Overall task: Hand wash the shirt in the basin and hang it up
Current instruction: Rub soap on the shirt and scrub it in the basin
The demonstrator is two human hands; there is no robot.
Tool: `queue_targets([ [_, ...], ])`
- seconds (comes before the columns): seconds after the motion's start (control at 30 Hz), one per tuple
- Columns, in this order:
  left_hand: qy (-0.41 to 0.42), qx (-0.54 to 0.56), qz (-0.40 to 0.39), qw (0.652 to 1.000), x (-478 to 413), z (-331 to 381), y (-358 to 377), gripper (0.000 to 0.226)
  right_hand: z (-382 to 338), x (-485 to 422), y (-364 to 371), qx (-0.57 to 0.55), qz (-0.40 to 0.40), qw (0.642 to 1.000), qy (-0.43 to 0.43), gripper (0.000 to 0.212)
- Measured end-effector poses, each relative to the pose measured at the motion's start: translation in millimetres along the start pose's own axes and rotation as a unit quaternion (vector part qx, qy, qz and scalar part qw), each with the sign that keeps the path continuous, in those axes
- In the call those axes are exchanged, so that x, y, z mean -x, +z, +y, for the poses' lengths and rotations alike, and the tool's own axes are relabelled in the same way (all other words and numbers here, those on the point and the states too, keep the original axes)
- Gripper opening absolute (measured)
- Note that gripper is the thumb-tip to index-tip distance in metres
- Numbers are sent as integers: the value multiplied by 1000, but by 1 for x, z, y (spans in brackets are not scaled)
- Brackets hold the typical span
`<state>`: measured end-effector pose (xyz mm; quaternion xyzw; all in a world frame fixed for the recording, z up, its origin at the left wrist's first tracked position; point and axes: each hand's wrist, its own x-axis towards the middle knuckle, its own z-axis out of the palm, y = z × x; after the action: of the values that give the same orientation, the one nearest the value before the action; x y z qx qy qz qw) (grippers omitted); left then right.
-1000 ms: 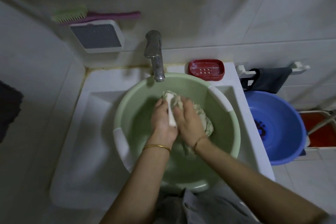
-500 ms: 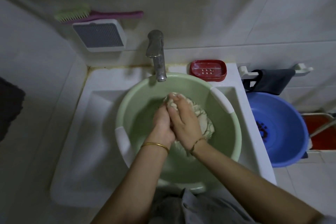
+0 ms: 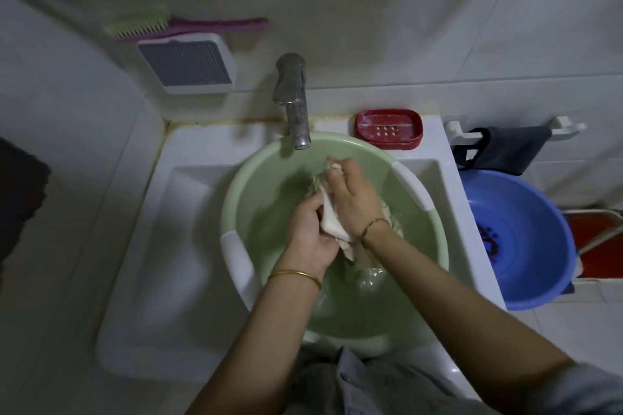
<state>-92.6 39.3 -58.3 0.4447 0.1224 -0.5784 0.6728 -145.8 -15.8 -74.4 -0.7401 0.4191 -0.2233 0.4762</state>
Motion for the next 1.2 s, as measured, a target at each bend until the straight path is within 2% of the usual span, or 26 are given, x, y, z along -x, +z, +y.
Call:
queue_targets([
  [0.07,30,25,-7,999,-3,3,-2,20,2,15,-2,-22,10,1000,8,31],
  [0.2,19,-19,10,1000,0,6,-3,33,-8,53,15,17,11,993,-120,49],
  [0.3,3,-26,11,1000,5,1,1,32,-14,15,6,49,8,996,-78,38],
  [0.4,10,19,9,1000,-1,3,1,27,-10,5,-8,-3,4,1000,11,26],
  [0.43,23,26,12,999,-2,7,0,26,-8,15,-6,-11,6,1000,1,28],
  [0.57,44,-27,47,998,-6,11,-5,27,-8,51,17,31,-12,991,-133,53],
  [0.63,33,-42,40,998,-2,7,-1,28,-12,27,13,51,-9,991,-125,50],
  [0.77,6,-21,25,999,2,6,5,23,-10,4,0,-5,-4,1000,-14,30],
  [0.83,16,-24,29,999,0,9,0,25,-8,27,5,10,-2,998,-63,35],
  [0.9,36,-42,45,997,-2,8,-5,29,-5,45,12,34,-15,992,-119,50],
  [0.97,51,-53,48,996,-2,4,-4,28,-2,33,11,67,-9,989,-128,56],
  [1.07,106,-77,42,991,-3,-5,2,22,-8,2,2,87,-2,993,-76,45],
  [1.2,169,-174,65,968,-4,-18,0,19,-3,-27,-13,-12,14,998,61,21],
])
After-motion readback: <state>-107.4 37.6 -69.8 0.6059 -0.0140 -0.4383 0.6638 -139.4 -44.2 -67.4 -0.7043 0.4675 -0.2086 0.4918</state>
